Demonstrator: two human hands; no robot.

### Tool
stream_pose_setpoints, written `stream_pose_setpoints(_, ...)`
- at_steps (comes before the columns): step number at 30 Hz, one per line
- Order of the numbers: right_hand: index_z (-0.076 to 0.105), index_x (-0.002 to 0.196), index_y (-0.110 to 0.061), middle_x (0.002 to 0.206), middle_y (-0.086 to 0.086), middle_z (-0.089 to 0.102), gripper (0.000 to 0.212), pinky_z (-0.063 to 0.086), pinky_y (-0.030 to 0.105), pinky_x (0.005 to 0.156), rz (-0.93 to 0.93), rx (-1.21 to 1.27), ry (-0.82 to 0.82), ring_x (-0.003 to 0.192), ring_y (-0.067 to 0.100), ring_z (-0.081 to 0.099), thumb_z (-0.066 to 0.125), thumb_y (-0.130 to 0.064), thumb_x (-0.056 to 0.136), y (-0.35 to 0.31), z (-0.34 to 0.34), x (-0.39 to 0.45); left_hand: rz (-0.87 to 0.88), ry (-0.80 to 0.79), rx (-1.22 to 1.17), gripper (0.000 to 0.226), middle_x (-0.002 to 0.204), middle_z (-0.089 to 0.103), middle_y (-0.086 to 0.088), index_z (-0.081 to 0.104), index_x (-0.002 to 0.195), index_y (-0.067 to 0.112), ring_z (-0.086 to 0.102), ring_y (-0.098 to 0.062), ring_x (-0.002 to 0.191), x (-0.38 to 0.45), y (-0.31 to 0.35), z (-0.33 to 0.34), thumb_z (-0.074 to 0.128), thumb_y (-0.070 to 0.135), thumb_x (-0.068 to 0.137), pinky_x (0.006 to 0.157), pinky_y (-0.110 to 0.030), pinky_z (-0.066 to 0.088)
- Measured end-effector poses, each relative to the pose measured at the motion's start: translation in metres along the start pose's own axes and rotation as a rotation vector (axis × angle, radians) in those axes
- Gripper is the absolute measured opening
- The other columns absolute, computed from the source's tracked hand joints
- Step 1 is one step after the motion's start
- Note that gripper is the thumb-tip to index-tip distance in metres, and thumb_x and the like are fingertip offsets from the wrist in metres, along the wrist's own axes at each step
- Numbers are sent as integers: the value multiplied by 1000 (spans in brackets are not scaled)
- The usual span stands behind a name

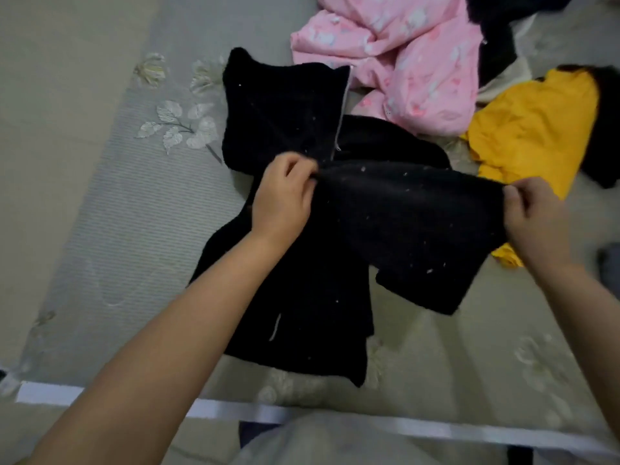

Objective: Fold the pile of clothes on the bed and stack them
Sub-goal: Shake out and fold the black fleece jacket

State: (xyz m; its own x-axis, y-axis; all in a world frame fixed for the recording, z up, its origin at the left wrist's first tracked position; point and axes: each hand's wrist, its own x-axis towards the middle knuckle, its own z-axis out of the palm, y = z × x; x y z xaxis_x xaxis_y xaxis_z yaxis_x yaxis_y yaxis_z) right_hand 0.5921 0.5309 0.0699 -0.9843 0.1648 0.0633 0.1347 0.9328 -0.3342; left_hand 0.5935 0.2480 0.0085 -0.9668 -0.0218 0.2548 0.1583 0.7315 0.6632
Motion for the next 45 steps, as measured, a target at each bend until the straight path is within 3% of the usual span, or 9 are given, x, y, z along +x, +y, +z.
stream_pose_setpoints(9, 53, 119, -3, 113, 25, 60, 32, 38, 40, 84, 11, -161, -216, 107, 38, 54, 52, -17, 91, -6, -43, -15, -21, 61, -66, 25, 99, 60, -26, 57, 106, -1, 55, -34, 91, 87, 63, -25, 41, 6, 88, 75, -37, 33)
stream_pose_setpoints(18, 52, 126, -4, 130, 15, 54, 37, 29, 20, 95, -322, 359, -253, 121, 27, 48, 43, -1, 90, -224, 28, 51, -487, 462, 87, 29, 113, 57, -24, 49, 117, -3, 53, -33, 103, 58, -67, -198, 39, 6, 92, 83, -32, 33)
stream_pose_setpoints(22, 30, 142, -7, 153, 13, 18, 53, 14, 17, 106, -573, 168, -614, 140, 23, 21, 43, 0, 91, -280, 79, 37, -763, 85, 143, 49, 133, 46, -21, 33, 136, 7, 46, -33, 120, -13, -122, -209, 49, 10, 90, 94, -33, 35)
stream_pose_setpoints(26, 40, 138, -9, 146, 10, 37, 42, 28, 27, 106, -708, -164, -899, 134, 24, 34, 43, -11, 96, -298, 155, -2, -1010, -190, 90, 42, 131, 48, -22, 41, 131, 1, 47, -34, 118, -123, -161, -156, 48, 13, 91, 91, -32, 37)
stream_pose_setpoints(33, 10, 148, -23, 156, 2, 3, 79, 5, 46, 114, -1510, -812, -784, 143, 24, -5, 59, -19, 85, -317, 263, -83, -1220, -787, -398, 58, 125, 54, -13, 53, 120, 3, 53, -25, 109, -271, -135, -8, 45, 52, 90, 79, -25, 40)
stream_pose_setpoints(35, 2, 148, -23, 156, 3, 4, 87, 2, 54, 112, -1655, -990, -717, 143, 25, -6, 60, -21, 83, -327, 288, -97, -1216, -739, -499, 52, 113, 62, -13, 61, 103, 6, 58, -25, 100, -280, -117, 18, 49, 54, 87, 69, -24, 39)
stream_pose_setpoints(38, 2, 148, -19, 150, 12, 25, 91, -1, 60, 109, -1672, -1088, -673, 142, 27, 10, 64, -28, 82, -335, 317, -105, -1224, -580, -672, 51, 117, 61, -12, 58, 118, 6, 57, -25, 107, -275, -98, 43, 58, 46, 85, 87, -28, 45)
stream_pose_setpoints(41, 22, 145, -15, 135, 23, 40, 77, 0, 61, 109, -1676, -1057, -614, 130, 35, 29, 63, -32, 82, -334, 321, -108, -1284, -408, -709, 42, 115, 62, -12, 58, 117, 5, 59, -26, 105, -266, -82, 58, 62, 33, 85, 90, -33, 47)
stream_pose_setpoints(45, 46, 133, -9, 139, 20, 35, 52, 0, 57, 111, -1682, -986, -608, 134, 34, 21, 59, -27, 86, -333, 317, -110, -1382, -273, -534, 29, 113, 61, -13, 58, 107, 2, 56, -28, 107, -263, -70, 73, 50, 26, 93, 83, -32, 42)
